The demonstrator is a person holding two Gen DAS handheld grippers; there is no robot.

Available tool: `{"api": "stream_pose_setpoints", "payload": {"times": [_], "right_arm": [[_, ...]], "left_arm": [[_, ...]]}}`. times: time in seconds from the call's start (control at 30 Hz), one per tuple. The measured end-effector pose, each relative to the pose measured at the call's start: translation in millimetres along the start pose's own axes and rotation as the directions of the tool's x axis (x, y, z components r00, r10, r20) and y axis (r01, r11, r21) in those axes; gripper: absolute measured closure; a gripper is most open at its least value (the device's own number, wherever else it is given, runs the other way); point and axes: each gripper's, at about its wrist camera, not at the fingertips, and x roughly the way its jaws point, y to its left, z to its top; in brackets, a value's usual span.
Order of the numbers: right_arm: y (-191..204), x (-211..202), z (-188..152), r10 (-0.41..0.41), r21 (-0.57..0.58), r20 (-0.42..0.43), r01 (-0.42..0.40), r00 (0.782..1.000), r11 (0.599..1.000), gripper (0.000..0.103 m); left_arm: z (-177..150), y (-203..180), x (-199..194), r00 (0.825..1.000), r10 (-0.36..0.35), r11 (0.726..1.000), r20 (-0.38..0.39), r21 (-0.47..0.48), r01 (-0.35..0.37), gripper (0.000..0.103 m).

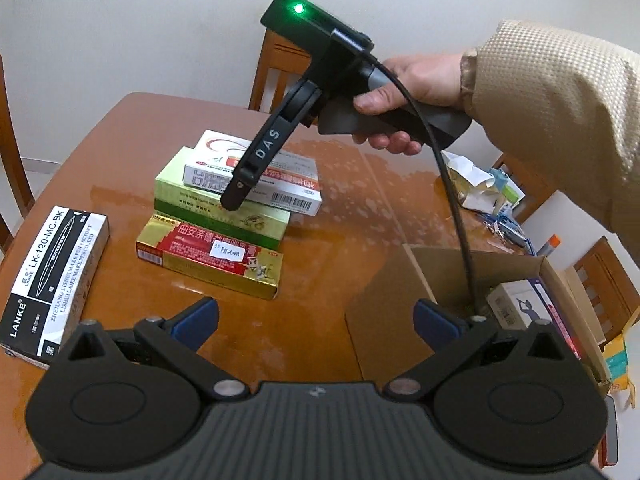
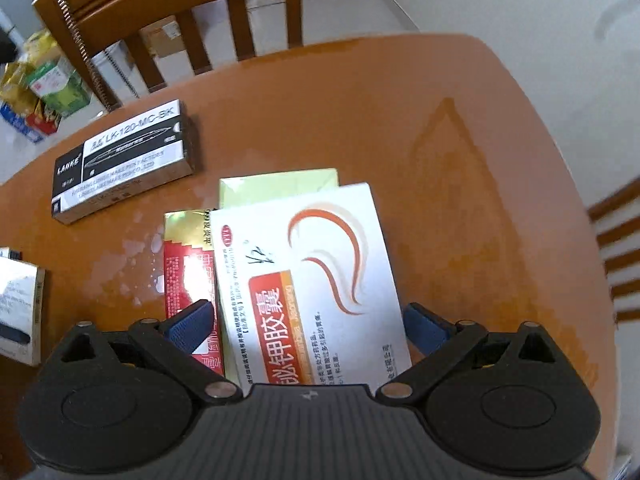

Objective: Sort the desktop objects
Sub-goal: 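Grasp the white orange-swirl capsule box with the right gripper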

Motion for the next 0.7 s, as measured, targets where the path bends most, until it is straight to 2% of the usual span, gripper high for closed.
{"api": "stream_pose_setpoints", "payload": {"times": [0.03, 0.13, 0.3, 0.4, 0.57, 0.6, 0.7], "right_arm": [[-0.9, -1.7, -1.7, 0.015, 0.018, 0.014, -0.015, 1.000, 1.000, 0.011], [3.2, -6.5, -6.7, 0.021, 0.052, 0.045, -0.023, 0.999, 0.998, 0.012], [17.2, -21.5, -12.0, -0.044, 0.133, 0.095, 0.031, 0.995, 0.991, 0.013], [18.0, -25.2, -12.3, -0.057, 0.234, 0.095, 0.033, 0.994, 0.972, 0.013], [17.8, -32.9, -17.3, -0.034, 0.397, 0.125, -0.018, 0.992, 0.918, 0.013], [20.1, -34.6, -17.6, -0.047, 0.403, 0.136, -0.011, 0.990, 0.915, 0.013], [26.2, -29.4, -15.4, -0.159, 0.434, 0.101, 0.100, 0.982, 0.895, 0.013]], "left_arm": [[0.0, 0.1, 0.6, 1.000, 0.000, 1.000, 0.000, -0.001, 0.000, 0.000], [-0.6, 0.7, -0.1, 1.000, -0.001, 1.000, 0.004, -0.005, 0.001, 0.000], [-1.3, -1.0, -2.7, 1.000, -0.013, 1.000, 0.006, 0.004, 0.013, 0.000], [-2.7, -2.2, -4.2, 1.000, -0.016, 1.000, 0.006, 0.007, 0.016, 0.000], [-6.1, -1.5, -12.2, 1.000, -0.006, 1.000, 0.015, 0.007, 0.006, 0.000], [-7.1, -1.2, -14.3, 1.000, -0.005, 1.000, 0.017, 0.005, 0.005, 0.000], [-10.8, -0.9, -17.9, 1.000, -0.001, 1.000, 0.016, -0.002, 0.001, 0.000]]}}
